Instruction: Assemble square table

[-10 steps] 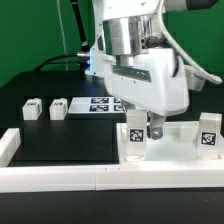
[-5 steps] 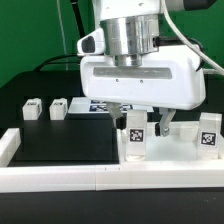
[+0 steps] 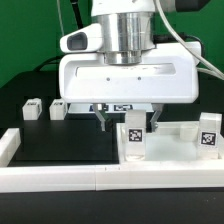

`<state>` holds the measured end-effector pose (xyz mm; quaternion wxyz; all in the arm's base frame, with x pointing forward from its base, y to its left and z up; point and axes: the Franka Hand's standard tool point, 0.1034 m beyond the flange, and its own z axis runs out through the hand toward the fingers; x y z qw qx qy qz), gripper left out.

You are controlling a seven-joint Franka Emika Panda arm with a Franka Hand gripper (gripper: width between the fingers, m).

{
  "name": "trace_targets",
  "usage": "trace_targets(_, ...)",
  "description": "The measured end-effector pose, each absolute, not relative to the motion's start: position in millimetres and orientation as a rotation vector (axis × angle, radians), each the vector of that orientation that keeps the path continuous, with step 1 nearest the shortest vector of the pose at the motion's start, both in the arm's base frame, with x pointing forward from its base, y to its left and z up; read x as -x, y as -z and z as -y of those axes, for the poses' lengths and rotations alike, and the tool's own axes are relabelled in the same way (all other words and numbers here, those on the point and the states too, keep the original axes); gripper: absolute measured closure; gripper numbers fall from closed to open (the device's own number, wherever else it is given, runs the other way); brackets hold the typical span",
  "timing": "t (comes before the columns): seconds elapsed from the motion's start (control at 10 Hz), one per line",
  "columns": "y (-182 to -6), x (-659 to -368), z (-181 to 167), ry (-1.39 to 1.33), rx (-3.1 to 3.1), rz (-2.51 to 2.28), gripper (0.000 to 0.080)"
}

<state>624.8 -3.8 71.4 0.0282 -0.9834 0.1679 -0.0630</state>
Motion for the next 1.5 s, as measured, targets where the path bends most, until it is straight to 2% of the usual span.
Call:
trace_targets(0.1, -71.1, -625, 3, 0.189, 3.0, -0.661, 0.0421)
trace_targets(0.2, -70.9, -625, 3, 0.184, 2.966, -0.781, 0.0512)
trace_targets(0.6, -70.0, -624, 1, 0.105, 2.721, -1.378, 0.0512)
trace_targets(0.9, -68.4, -626, -2, -0.045, 2.17, -2.024, 0.0511)
trace_targets(1.2, -67.9, -625, -3, -0.038, 2.209, -1.991, 0.051)
trace_targets(1.4, -67.5, -625, -10, 0.024, 2.556, -1.564, 0.0196)
trace_targets(1.5, -67.7, -626, -9, 0.041, 2.653, -1.395, 0.0164)
